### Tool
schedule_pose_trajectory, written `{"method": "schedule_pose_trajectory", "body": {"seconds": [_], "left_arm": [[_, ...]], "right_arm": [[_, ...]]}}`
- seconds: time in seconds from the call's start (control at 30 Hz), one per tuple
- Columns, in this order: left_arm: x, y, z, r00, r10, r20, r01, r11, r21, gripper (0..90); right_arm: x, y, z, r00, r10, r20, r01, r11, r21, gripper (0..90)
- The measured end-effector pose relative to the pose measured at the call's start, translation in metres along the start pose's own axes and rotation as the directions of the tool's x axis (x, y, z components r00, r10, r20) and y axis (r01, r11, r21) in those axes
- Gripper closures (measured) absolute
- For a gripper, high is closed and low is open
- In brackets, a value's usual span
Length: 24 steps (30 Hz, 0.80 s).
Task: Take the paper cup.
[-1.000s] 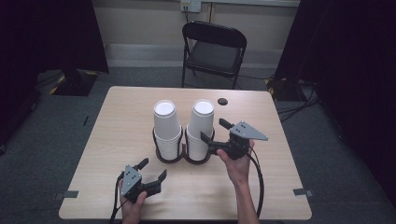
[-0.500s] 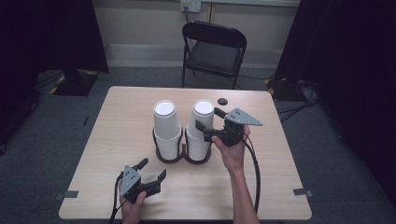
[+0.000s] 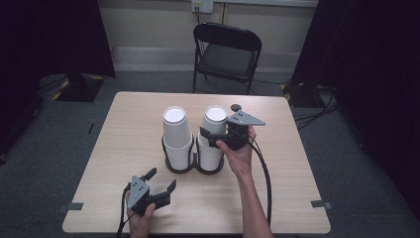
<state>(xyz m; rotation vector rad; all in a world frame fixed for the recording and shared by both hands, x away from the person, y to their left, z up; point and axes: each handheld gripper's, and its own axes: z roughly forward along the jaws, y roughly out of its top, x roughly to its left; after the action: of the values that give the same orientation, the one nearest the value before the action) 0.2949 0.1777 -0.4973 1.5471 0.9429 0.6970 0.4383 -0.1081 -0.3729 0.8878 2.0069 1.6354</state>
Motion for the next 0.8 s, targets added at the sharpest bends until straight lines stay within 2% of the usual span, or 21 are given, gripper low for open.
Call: {"method": "schedule_pose_trajectory", "body": {"seconds": [0.13, 0.23, 0.57, 0.67, 0.8], "left_arm": [[0.001, 0.000, 0.000, 1.0000, -0.004, 0.000, 0.004, 1.0000, 0.000, 18.2], [0.000, 0.000, 0.000, 1.0000, -0.007, 0.001, 0.007, 1.0000, -0.002, 18.2], [0.000, 0.000, 0.000, 1.0000, -0.003, -0.002, 0.003, 1.0000, -0.006, 18.2], [0.000, 0.000, 0.000, 1.0000, -0.003, -0.004, 0.003, 1.0000, -0.007, 18.2], [0.000, 0.000, 0.000, 1.0000, -0.001, -0.004, 0.001, 1.0000, -0.003, 18.2]], "right_arm": [[0.000, -0.006, 0.003, 1.0000, 0.004, 0.000, -0.004, 1.000, 0.016, 12.4], [-0.001, -0.008, 0.004, 0.9998, 0.017, 0.007, -0.017, 1.000, 0.007, 12.3], [-0.002, -0.013, 0.006, 0.9998, 0.015, 0.009, -0.015, 1.000, 0.016, 11.3], [-0.002, -0.017, 0.008, 0.9999, 0.010, 0.010, -0.011, 0.999, 0.045, 10.1], [-0.002, -0.018, 0.009, 0.9998, 0.014, 0.010, -0.015, 0.999, 0.047, 9.4]]}}
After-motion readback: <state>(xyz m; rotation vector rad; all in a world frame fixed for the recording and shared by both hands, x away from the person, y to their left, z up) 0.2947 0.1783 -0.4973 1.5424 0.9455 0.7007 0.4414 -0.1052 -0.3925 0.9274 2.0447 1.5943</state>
